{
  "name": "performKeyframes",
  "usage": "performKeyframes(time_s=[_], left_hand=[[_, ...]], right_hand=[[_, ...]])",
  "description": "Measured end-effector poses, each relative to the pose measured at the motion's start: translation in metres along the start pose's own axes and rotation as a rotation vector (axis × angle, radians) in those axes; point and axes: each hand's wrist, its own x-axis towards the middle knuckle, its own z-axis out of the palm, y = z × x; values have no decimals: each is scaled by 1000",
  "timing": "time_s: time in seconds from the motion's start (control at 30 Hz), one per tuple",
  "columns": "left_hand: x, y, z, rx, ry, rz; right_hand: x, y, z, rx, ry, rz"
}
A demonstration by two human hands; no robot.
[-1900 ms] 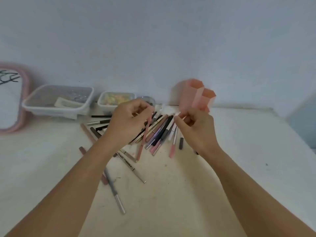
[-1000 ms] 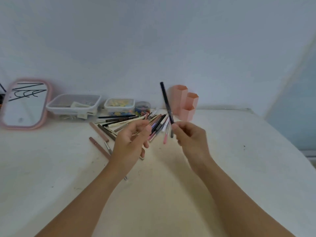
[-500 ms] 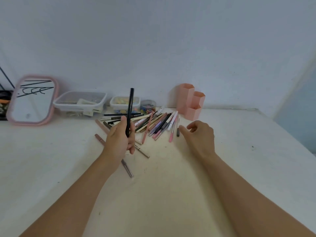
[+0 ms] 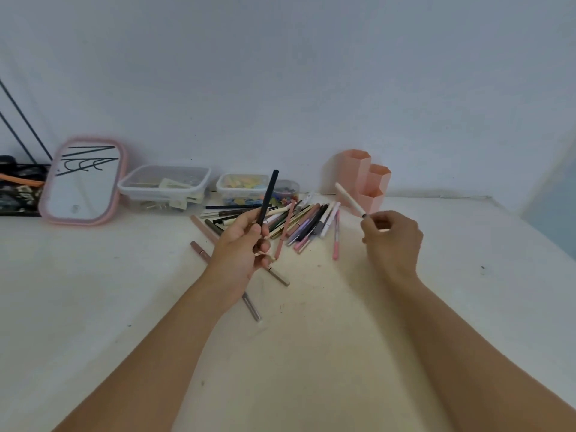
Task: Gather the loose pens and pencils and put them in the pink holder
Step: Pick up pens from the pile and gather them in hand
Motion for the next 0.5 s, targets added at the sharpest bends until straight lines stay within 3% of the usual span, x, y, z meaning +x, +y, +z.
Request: performKeyframes(time_s=[0.07,0.13,0.2,0.37,0.5], left_hand=[[2,1,-1,-9,14,-20],[4,2,-2,-18,5,-42],[2,2,-1,-12,-69,-78],[-13,2,10,39,-357,-195],[-21,-5,12,194,-391,-161]], right_hand=[[0,-10,-10,347,-54,84],[-2,-23,-21,686,-257,170],[-4,-31,-29,855,-473,216],[-17,-41,-25,781,-814,200],[-24,-38,-10,753,-832,212]])
